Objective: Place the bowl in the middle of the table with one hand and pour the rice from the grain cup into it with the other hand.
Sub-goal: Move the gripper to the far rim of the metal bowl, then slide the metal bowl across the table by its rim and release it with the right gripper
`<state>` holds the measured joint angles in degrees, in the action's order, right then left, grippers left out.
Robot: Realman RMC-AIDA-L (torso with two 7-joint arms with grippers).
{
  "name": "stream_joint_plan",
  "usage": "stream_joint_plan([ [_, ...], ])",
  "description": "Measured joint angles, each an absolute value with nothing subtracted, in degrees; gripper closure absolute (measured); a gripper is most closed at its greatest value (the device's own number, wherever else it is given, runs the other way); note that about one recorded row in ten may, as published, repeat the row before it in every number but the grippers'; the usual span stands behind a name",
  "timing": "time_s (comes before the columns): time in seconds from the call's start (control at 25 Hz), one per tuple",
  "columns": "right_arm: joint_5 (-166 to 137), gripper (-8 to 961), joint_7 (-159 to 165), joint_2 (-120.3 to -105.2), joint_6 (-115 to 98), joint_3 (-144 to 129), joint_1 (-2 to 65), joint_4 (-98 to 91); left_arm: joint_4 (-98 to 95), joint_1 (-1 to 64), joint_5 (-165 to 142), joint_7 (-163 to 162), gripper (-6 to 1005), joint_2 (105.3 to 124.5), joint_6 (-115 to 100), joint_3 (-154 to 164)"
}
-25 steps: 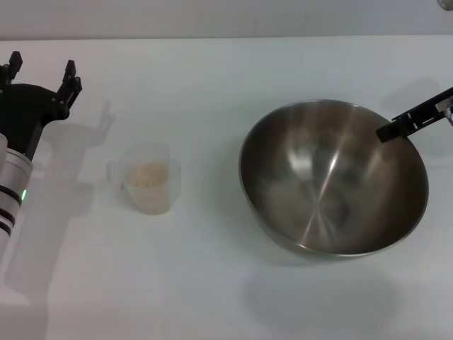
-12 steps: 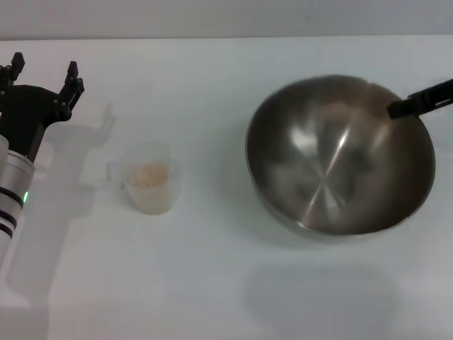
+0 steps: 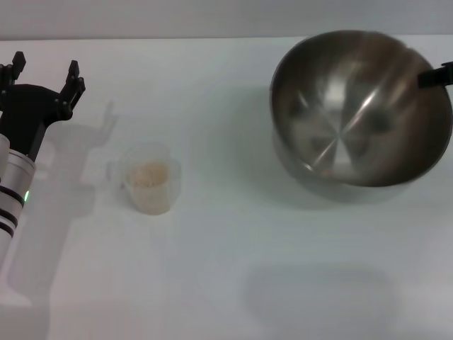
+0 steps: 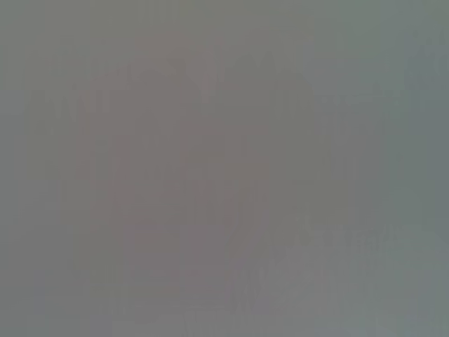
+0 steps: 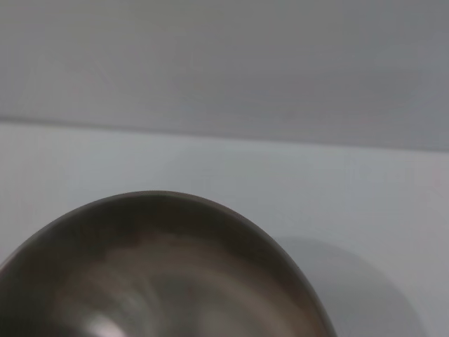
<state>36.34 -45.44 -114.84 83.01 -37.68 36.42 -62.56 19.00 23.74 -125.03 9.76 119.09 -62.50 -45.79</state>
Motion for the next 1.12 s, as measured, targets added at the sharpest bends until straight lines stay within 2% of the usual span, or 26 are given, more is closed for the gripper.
stream_joint_plan([
  [0.2, 36.9, 884, -45.2, -115.05, 77.5, -37.6, 36.9, -59.8, 18.9, 24.1, -125.1, 9.8, 172, 119.04, -62.5, -45.8],
  [0.68, 39.6, 861, -48.4, -114.73, 68.1, -40.6, 44.2, -46.3, 18.6, 24.9, -125.1, 9.8, 173, 119.00, -62.5, -45.9],
  [1.12, 39.8, 839, -48.1, -115.40, 64.6, -48.4, 46.9, -44.2, 18.5, 25.3, -125.1, 9.8, 175, 118.92, -62.2, -46.3],
])
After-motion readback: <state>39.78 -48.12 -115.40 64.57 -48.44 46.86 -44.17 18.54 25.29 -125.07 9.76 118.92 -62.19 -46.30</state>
